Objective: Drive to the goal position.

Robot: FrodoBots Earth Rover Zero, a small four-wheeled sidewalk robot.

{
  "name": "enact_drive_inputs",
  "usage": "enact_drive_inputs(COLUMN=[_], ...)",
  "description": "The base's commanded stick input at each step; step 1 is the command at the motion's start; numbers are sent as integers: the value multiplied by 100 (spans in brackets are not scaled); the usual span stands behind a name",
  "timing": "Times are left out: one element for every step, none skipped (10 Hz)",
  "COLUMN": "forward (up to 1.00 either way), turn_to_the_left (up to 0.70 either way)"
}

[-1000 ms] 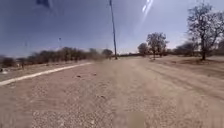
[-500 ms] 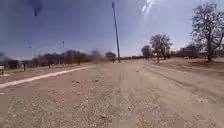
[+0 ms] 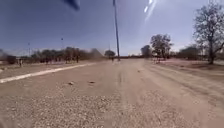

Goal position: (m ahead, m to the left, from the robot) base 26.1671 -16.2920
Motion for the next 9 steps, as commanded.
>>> enact_drive_inputs(forward=[100, 100, 100, 100, 100, 100, 100, 100, 100], turn_to_the_left=[0, 0, 0, 0, 0, 0, 0, 0, 0])
